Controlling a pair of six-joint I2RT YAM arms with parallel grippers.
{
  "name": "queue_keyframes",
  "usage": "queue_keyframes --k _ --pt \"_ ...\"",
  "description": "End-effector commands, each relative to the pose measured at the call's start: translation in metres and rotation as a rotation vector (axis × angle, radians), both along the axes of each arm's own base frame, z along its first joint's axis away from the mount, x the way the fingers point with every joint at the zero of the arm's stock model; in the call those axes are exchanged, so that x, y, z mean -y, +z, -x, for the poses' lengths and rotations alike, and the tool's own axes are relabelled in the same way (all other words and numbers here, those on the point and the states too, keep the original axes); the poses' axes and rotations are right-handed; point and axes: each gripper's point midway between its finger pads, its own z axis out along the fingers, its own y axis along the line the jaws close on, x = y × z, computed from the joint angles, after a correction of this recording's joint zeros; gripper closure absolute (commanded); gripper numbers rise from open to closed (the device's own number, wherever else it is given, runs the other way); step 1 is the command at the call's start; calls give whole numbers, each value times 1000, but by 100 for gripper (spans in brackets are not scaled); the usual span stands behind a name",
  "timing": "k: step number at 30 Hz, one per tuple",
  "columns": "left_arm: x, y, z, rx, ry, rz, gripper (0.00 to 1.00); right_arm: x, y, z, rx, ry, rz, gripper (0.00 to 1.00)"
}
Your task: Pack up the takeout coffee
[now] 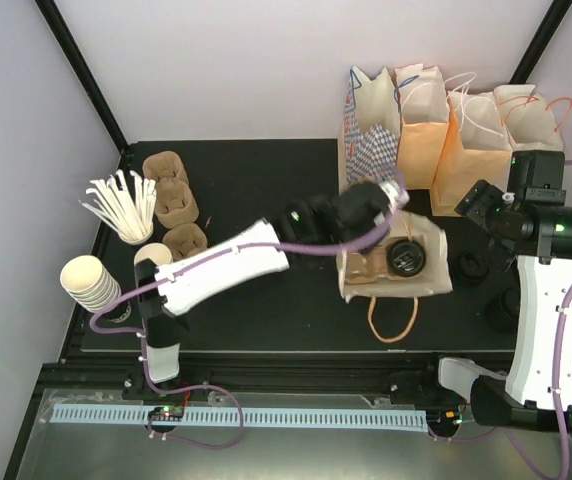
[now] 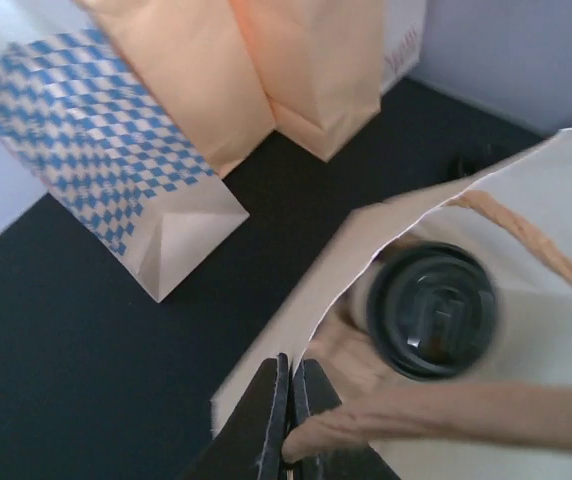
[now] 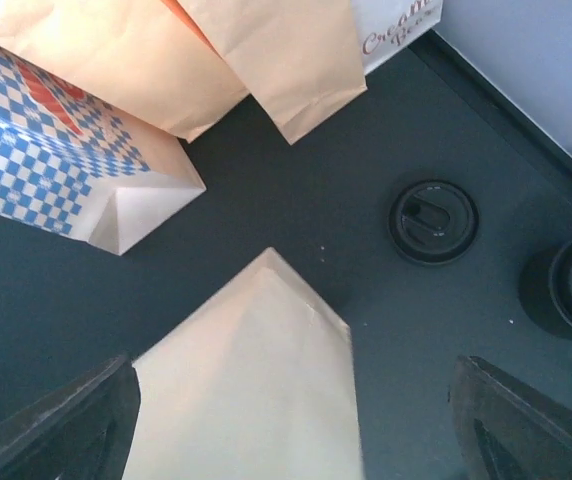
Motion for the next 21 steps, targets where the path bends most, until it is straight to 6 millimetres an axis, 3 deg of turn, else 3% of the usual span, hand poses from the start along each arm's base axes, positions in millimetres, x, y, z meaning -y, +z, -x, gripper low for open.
queue_keyframes --k 1,7,10,16,19,21 --pt "-25 -9 -30 -459 92 205 98 0 -15 4 -22 4 -4 14" --pt "-37 -32 -71 -799 103 416 99 -20 -48 4 -108 109 -74 16" --pt "-39 -32 -86 -822 107 441 99 -29 -59 3 -121 166 -103 14" --pt "-53 -31 -97 -817 200 445 99 -46 -80 1 -164 247 -174 12" --pt "-63 -37 -102 -847 252 465 98 -46 -81 0 -157 249 -177 12" --pt "-67 -29 -103 -839 258 483 98 -47 -79 -1 -147 253 -177 12"
